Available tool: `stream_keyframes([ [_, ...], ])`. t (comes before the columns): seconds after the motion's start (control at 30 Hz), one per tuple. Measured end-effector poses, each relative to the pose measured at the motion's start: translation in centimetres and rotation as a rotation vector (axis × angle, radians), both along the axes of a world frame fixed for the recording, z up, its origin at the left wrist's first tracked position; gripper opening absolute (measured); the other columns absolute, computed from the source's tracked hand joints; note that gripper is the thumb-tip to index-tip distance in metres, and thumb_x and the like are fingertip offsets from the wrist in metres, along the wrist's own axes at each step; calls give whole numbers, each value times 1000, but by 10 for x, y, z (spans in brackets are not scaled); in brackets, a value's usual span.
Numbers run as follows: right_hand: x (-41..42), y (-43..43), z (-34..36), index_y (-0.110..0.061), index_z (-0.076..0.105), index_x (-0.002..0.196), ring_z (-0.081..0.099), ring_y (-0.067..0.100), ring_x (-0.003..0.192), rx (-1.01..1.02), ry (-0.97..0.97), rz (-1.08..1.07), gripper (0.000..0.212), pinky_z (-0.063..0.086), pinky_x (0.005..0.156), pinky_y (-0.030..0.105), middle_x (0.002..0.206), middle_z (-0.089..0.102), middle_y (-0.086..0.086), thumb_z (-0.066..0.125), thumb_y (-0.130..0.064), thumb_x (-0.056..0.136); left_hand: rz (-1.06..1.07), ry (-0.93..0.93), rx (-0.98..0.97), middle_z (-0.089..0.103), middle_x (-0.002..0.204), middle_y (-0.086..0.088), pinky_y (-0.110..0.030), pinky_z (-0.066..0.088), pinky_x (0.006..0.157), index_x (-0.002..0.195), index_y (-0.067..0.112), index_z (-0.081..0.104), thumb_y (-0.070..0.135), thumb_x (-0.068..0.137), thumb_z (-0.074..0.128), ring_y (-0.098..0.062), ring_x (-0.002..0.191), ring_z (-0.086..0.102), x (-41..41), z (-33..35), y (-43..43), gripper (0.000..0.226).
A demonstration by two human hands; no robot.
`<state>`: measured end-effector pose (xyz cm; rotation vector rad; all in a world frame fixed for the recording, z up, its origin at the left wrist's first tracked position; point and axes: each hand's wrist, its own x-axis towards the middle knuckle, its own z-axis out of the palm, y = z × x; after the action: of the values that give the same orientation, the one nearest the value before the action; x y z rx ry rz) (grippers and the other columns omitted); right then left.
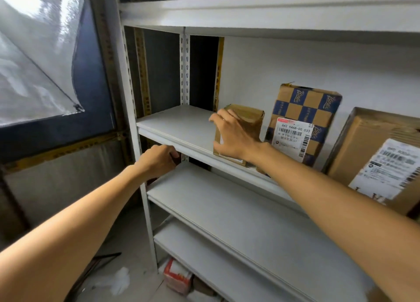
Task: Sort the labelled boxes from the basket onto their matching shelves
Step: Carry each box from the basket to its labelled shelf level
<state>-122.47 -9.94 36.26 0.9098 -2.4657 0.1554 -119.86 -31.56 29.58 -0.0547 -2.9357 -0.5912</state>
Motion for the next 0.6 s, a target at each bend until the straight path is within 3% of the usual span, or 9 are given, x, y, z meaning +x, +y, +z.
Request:
stream_keyframes([
  [0.2, 30, -18, -39, -14, 58, 116, 53, 22, 106, 87, -238, 147, 43, 52, 82, 37, 113, 58, 6, 68, -36, 81, 210, -22, -32, 66, 111, -1, -31, 52, 79, 117, 23, 63, 12, 86, 60, -20, 97, 63, 72, -11, 15, 33],
  [0.4, 78, -59, -75, -12, 56, 123, 55, 23, 109, 193, -413, 385, 52, 53, 89, 43, 120, 59, 5, 71, -33, 78, 436, -82, -124, 67, 106, 1, -26, 46, 69, 114, 25, 62, 20, 84, 66, -15, 88, 61, 174, -18, -7, 31],
  [0.6, 153, -116, -88, -13, 52, 129, 56, 23, 111, 220, -470, 628, 57, 51, 90, 35, 123, 58, 5, 71, -37, 81, 698, -144, -87, 67, 107, 0, -33, 52, 81, 114, 23, 61, 27, 82, 68, -19, 95, 63, 298, -11, -36, 33],
])
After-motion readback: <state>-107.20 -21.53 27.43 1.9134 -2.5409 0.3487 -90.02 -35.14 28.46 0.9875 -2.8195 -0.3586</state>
